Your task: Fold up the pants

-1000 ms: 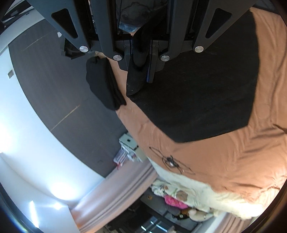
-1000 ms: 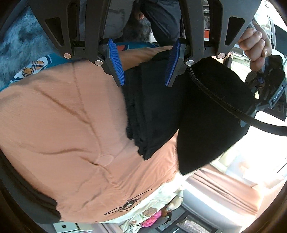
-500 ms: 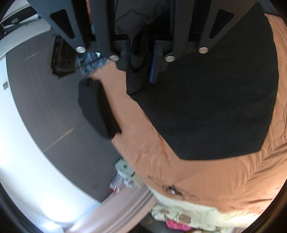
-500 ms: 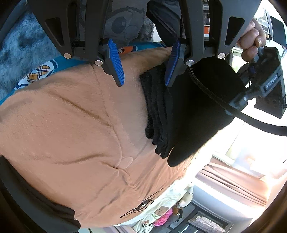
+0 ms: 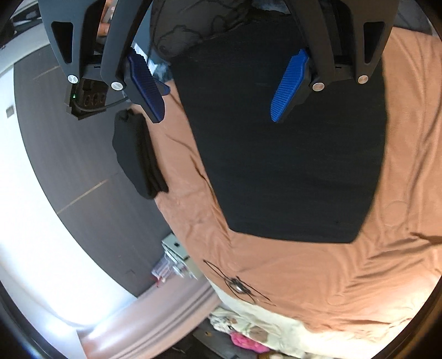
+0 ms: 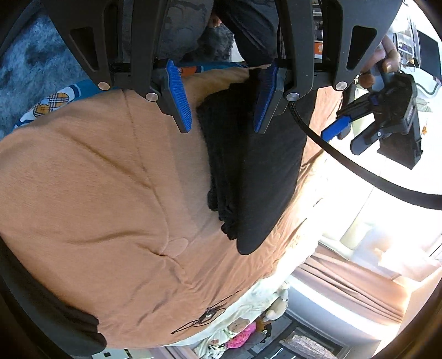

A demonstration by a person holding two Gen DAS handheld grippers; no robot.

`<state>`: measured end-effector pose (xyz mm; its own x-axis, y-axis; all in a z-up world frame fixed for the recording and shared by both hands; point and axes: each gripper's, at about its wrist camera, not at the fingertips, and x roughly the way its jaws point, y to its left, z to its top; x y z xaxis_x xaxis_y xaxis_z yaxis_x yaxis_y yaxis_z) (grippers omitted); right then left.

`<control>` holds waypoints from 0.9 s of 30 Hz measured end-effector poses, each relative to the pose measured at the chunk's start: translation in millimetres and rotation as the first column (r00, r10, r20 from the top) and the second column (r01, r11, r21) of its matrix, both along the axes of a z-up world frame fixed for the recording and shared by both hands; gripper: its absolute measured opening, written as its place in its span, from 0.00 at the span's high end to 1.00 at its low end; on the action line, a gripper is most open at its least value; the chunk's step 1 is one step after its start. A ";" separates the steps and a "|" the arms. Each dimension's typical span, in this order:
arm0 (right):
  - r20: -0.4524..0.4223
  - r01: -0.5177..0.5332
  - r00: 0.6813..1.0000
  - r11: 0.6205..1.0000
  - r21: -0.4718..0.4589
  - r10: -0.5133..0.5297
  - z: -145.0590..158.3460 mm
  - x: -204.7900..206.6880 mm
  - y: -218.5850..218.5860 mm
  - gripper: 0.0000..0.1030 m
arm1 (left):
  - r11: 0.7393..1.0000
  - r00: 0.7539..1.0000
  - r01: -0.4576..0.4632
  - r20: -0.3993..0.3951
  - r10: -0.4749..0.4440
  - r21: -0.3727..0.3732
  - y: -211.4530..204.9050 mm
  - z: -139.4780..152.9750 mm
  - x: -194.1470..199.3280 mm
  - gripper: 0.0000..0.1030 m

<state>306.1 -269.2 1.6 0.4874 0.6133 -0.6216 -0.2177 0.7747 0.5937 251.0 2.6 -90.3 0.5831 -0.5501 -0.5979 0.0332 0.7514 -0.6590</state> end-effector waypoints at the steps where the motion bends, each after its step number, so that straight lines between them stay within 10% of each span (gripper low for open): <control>1: 0.005 -0.003 1.000 1.000 0.010 0.003 0.5 0.2 1.9 0.56 | 1.000 1.000 -0.012 0.002 0.012 0.011 5.1 -0.2 -1.7 0.21; 27: -0.066 -0.015 0.998 0.982 -0.189 0.003 -36.1 32.4 49.9 0.70 | 0.987 0.962 -0.162 -0.222 0.161 0.014 79.4 -98.2 -32.6 0.26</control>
